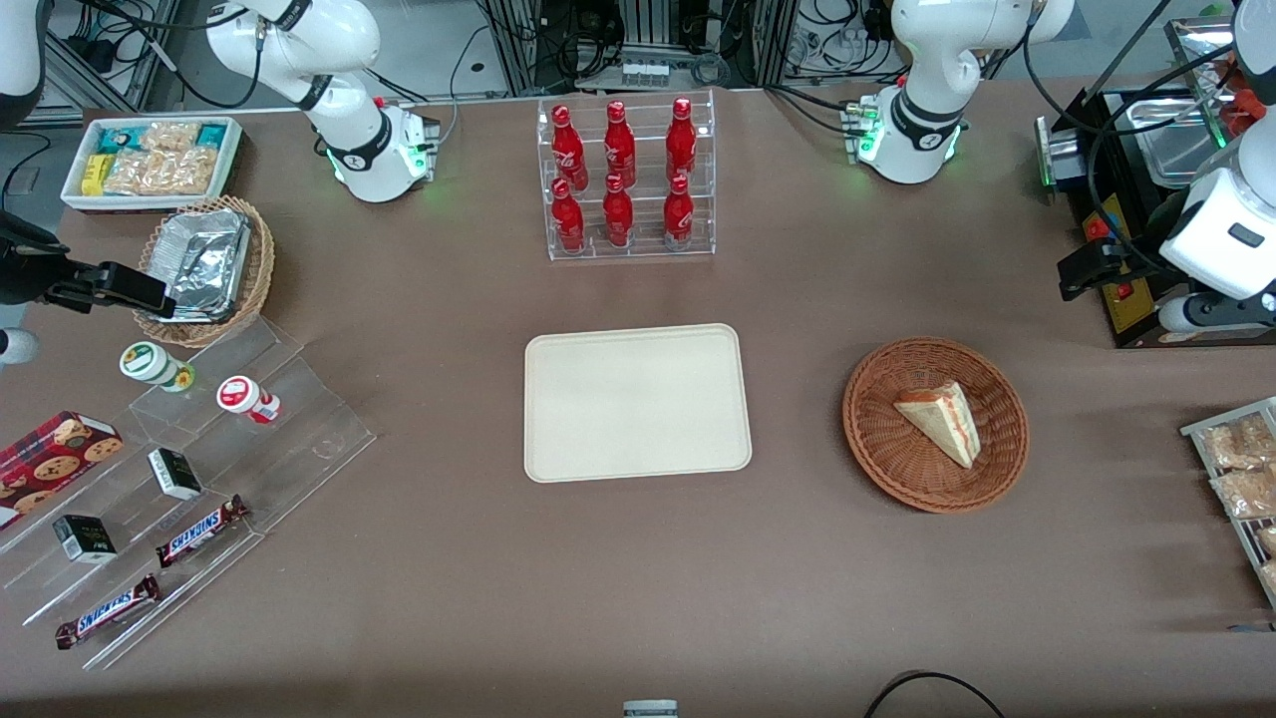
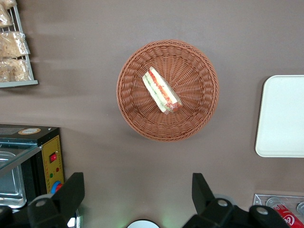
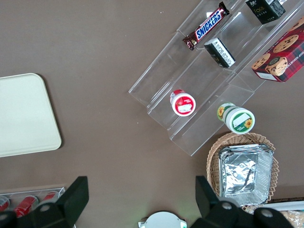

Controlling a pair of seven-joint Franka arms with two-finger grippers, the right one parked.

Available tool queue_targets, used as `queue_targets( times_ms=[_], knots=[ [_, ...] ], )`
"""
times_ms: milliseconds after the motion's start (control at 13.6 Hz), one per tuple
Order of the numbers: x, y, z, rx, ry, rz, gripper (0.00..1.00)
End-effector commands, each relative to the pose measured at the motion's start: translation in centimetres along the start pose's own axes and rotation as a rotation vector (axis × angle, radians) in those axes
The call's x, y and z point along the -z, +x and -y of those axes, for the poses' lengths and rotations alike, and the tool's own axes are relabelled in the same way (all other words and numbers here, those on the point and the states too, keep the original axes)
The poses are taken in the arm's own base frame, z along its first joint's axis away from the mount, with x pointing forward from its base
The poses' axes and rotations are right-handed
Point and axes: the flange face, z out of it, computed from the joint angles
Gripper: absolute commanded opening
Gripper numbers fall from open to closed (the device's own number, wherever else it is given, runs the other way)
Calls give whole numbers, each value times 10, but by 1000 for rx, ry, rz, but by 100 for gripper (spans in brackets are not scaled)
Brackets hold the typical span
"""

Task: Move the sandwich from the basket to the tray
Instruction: 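Move the left gripper over the wrapped sandwich in the wicker basket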

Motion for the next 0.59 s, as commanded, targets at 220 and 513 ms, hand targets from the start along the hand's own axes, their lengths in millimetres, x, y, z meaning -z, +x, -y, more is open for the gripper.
queue_targets(
  times_ms=[220,513],
  knots=[
    [-12,4,-3,-14,-19,13,100],
    [-49,9,-9,-16,-39,28,100]
  ],
)
